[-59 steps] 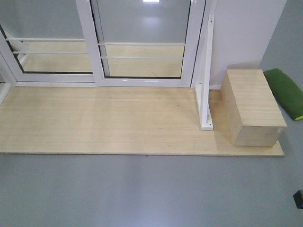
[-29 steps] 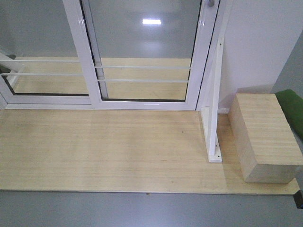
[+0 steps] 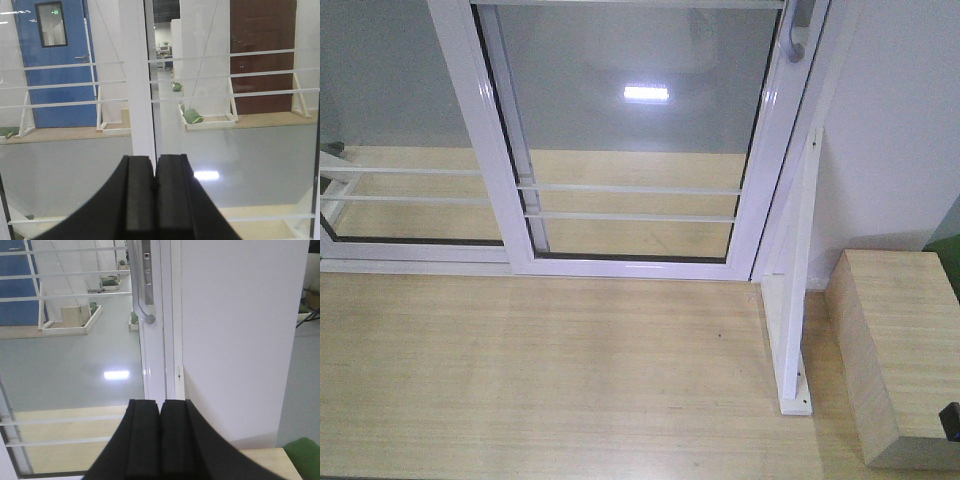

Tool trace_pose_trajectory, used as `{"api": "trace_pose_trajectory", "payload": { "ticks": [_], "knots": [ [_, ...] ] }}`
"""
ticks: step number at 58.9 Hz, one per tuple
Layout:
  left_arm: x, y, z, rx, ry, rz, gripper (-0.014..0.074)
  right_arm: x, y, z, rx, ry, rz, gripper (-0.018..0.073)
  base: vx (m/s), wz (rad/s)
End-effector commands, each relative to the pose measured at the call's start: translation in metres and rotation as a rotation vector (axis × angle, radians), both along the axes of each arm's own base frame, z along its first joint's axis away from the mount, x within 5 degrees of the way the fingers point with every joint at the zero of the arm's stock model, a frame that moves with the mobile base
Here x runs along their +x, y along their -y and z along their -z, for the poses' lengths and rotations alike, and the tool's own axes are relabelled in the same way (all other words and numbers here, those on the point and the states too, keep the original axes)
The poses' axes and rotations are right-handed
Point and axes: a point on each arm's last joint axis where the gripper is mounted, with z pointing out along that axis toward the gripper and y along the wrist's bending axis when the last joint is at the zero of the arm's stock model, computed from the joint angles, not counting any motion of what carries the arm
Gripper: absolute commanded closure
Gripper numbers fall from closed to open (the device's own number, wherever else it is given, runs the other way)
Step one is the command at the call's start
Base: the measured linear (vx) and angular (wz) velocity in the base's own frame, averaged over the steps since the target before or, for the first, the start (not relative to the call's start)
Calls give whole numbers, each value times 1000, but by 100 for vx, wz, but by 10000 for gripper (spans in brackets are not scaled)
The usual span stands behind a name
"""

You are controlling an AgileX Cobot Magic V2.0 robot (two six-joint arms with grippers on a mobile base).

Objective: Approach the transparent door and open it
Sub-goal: 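Drive forward up to the white-framed glass sliding door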

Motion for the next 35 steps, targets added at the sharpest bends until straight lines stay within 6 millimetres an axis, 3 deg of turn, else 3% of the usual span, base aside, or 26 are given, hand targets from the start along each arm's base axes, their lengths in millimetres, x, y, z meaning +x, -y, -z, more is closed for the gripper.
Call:
{"api": "trace_pose_trajectory", "payload": {
  "ticks": [1, 35],
  "knots": [
    [-1, 0, -2, -11, 75, 0, 603, -1, 1, -7, -17, 95, 8, 565, 35, 5],
    [-1, 0, -2, -11, 75, 0, 603, -1, 1, -7, -17, 95, 8, 565, 31, 0]
  ]
}}
